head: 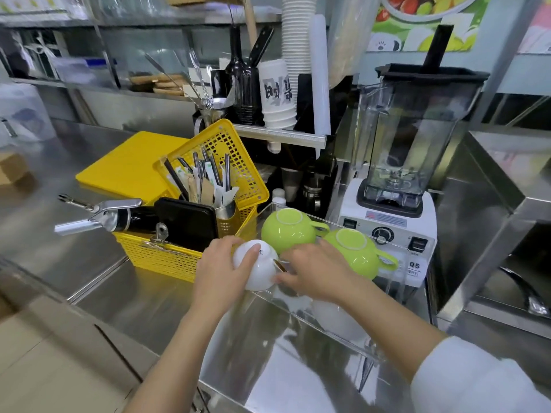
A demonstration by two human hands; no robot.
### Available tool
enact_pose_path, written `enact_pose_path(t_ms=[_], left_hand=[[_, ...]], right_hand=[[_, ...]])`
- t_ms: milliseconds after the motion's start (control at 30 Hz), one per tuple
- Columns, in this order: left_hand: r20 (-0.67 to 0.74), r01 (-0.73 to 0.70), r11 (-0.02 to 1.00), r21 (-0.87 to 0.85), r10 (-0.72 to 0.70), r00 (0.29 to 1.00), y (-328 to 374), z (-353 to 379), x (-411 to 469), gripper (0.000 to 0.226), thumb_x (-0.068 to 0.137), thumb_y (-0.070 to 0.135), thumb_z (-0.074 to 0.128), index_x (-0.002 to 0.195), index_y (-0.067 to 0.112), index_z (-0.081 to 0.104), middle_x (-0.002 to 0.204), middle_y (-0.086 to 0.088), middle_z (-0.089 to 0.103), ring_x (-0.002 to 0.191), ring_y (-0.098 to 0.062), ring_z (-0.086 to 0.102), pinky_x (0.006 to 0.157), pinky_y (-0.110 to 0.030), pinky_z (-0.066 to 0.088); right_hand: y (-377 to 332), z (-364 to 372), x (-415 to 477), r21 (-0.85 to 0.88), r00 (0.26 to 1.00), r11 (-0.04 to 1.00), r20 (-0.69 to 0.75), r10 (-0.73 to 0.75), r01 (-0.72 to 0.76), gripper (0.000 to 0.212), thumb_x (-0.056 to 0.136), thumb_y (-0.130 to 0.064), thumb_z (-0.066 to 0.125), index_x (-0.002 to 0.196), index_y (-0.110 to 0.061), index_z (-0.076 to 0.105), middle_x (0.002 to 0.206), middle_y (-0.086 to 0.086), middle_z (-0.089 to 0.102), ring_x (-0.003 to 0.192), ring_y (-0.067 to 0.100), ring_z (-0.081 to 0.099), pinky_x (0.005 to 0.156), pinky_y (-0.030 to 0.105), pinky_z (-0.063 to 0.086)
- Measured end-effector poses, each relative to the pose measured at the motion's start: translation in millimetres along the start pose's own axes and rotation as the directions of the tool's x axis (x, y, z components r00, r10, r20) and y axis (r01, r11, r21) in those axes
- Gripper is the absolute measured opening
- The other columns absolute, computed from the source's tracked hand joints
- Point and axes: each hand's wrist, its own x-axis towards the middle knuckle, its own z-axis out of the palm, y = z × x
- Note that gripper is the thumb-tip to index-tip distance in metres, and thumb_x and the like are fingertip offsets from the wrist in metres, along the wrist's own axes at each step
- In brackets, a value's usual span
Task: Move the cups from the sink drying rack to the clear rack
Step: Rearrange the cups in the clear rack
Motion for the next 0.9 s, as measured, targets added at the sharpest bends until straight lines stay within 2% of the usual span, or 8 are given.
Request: enact_pose_path(t_ms=[67, 133, 233, 367, 433, 633, 800, 900], left_hand=[[-0.025, -0.057, 0.998, 0.007, 0.057, 0.998, 9, -6, 4, 0.045, 0.087, 0.045, 0.053, 0.121, 0.016, 0.055, 0.123, -0.007, 0.058, 0.115, -0.024, 0.051, 0.098, -0.044, 0.043], [0.0, -0.176, 0.984, 0.041, 0.176, 0.984, 25, -14, 12, 0.049, 0.088, 0.049, 0.049, 0.126, 0.018, 0.054, 0.129, -0.004, 0.058, 0.121, -0.021, 0.049, 0.1, -0.041, 0.039], [0.211, -0.375, 0.912, 0.167, 0.339, 0.917, 55, -12, 34, 0.051, 0.089, 0.052, 0.043, 0.128, 0.021, 0.051, 0.132, -0.002, 0.058, 0.123, -0.023, 0.048, 0.101, -0.039, 0.036], [0.536, -0.483, 0.776, 0.406, 0.226, 0.814, 67, 12, 60, 0.059, 0.092, 0.051, 0.037, 0.14, 0.018, 0.035, 0.155, -0.002, 0.028, 0.141, -0.019, 0.025, 0.116, -0.042, 0.01], [0.609, -0.507, 0.737, 0.448, 0.164, 0.776, 63, 21, 67, 0.06, 0.092, 0.052, 0.036, 0.141, 0.019, 0.031, 0.157, -0.002, 0.023, 0.143, -0.017, 0.02, 0.117, -0.045, 0.006], [0.616, -0.512, 0.716, 0.475, 0.145, 0.775, 59, 29, 74, 0.06, 0.091, 0.051, 0.04, 0.138, 0.014, 0.036, 0.15, -0.006, 0.036, 0.138, -0.024, 0.029, 0.112, -0.043, 0.02], [0.612, -0.434, 0.778, 0.455, 0.081, 0.787, 57, 25, 80, 0.058, 0.09, 0.046, 0.047, 0.135, 0.011, 0.037, 0.147, -0.009, 0.038, 0.132, -0.029, 0.038, 0.104, -0.043, 0.034], [0.617, -0.397, 0.824, 0.405, 0.074, 0.784, 55, 25, 82, 0.058, 0.089, 0.043, 0.051, 0.136, 0.012, 0.036, 0.149, -0.007, 0.035, 0.131, -0.028, 0.04, 0.102, -0.045, 0.039]], right_hand=[[9, -7, 1, 0.103, 0.993, 0.992, -0.087, 0.086, -0.077, 0.034, 0.087, -0.046, 0.047, 0.082, -0.013, 0.056, 0.097, 0.011, 0.067, 0.092, 0.032, 0.058, 0.069, 0.038, 0.035], [27, -14, 7, 0.165, 0.97, 0.97, -0.136, 0.199, -0.176, 0.031, 0.088, -0.037, 0.048, 0.095, -0.01, 0.061, 0.101, 0.011, 0.067, 0.095, 0.034, 0.058, 0.074, 0.039, 0.041], [58, -20, 20, 0.256, 0.928, 0.908, -0.083, 0.363, -0.333, 0.025, 0.084, -0.031, 0.053, 0.097, -0.01, 0.06, 0.101, 0.011, 0.065, 0.097, 0.034, 0.056, 0.08, 0.04, 0.042], [86, -15, 28, 0.258, 0.881, 0.843, 0.157, 0.446, -0.473, 0.04, 0.076, -0.043, 0.062, 0.101, -0.012, 0.055, 0.099, 0.007, 0.061, 0.095, 0.03, 0.054, 0.084, 0.04, 0.042], [90, -9, 30, 0.212, 0.868, 0.847, 0.223, 0.443, -0.487, 0.042, 0.073, -0.052, 0.062, 0.092, -0.016, 0.053, 0.092, 0.004, 0.058, 0.09, 0.027, 0.052, 0.08, 0.038, 0.036], [92, -8, 32, 0.187, 0.879, 0.868, 0.235, 0.416, -0.46, 0.049, 0.068, -0.057, 0.064, 0.101, -0.023, 0.055, 0.102, -0.001, 0.062, 0.1, 0.024, 0.053, 0.08, 0.039, 0.018], [82, -11, 31, 0.243, 0.922, 0.892, 0.17, 0.348, -0.382, 0.014, 0.073, -0.038, 0.067, 0.084, -0.032, 0.059, 0.091, -0.011, 0.065, 0.093, 0.017, 0.053, 0.078, 0.037, 0.019], [77, -12, 30, 0.268, 0.92, 0.883, 0.184, 0.347, -0.386, 0.013, 0.075, -0.029, 0.067, 0.087, -0.029, 0.063, 0.089, -0.01, 0.066, 0.091, 0.015, 0.051, 0.079, 0.037, 0.021]])
